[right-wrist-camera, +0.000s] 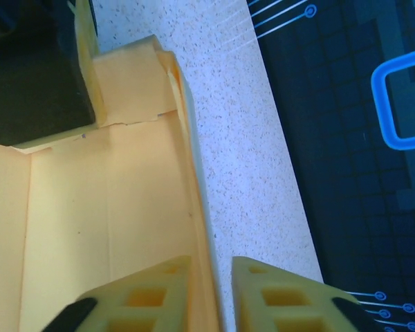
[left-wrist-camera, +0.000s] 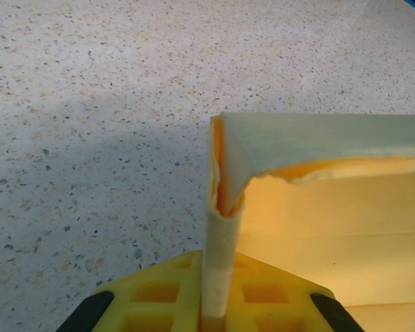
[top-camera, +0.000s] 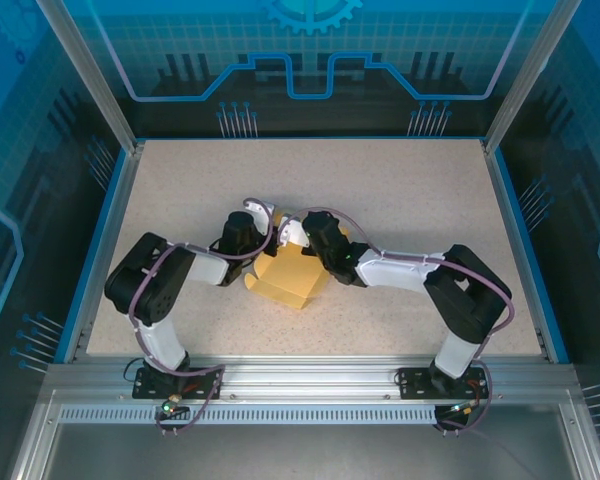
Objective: Fold the paper box
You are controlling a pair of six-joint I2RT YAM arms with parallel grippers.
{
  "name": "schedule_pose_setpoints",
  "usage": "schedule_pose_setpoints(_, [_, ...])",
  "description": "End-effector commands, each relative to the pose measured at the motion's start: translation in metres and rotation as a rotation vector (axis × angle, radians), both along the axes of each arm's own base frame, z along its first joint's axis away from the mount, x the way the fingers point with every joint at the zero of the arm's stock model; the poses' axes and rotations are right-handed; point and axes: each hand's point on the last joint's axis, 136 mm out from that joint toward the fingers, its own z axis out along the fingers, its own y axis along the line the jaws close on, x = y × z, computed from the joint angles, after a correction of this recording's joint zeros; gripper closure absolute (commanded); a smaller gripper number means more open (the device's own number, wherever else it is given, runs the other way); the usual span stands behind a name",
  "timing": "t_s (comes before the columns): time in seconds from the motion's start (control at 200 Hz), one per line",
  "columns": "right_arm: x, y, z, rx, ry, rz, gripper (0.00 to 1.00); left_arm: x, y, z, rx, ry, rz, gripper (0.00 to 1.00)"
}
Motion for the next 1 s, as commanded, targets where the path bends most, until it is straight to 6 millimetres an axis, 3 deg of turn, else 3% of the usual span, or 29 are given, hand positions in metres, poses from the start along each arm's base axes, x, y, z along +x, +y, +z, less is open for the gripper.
schedule_pose_setpoints(0.0, [0.000, 0.002, 0.032, 0.124, -0.011, -0.012, 0.69, -0.001, 0.003, 0.017, -0.006, -0.050, 0.013, 0.88])
schedule_pose_setpoints(0.195, [-0.015, -0.001, 0.049, 0.230, 0.045, -0.013, 0.58, -0.005, 0.008, 0.021, -0.012, -0.045, 0.046, 0.90])
schedule_pose_setpoints(0.505, [-0.053, -0.013, 0.094, 0.525, 0.256, -0.092, 0.47, -0.008, 0.035, 0.027, -0.004, 0.013, 0.214, 0.95])
schedule_pose_setpoints(0.665, [-0.052, -0.034, 0.095, 0.598, 0.380, -0.285, 0.41, -0.011, 0.036, 0.031, 0.018, 0.032, 0.256, 0.95])
schedule_pose_setpoints(0.996, [-0.043, -0.031, 0.089, 0.627, 0.527, -0.487, 0.41, -0.014, 0.034, 0.039, 0.029, 0.059, 0.296, 0.94])
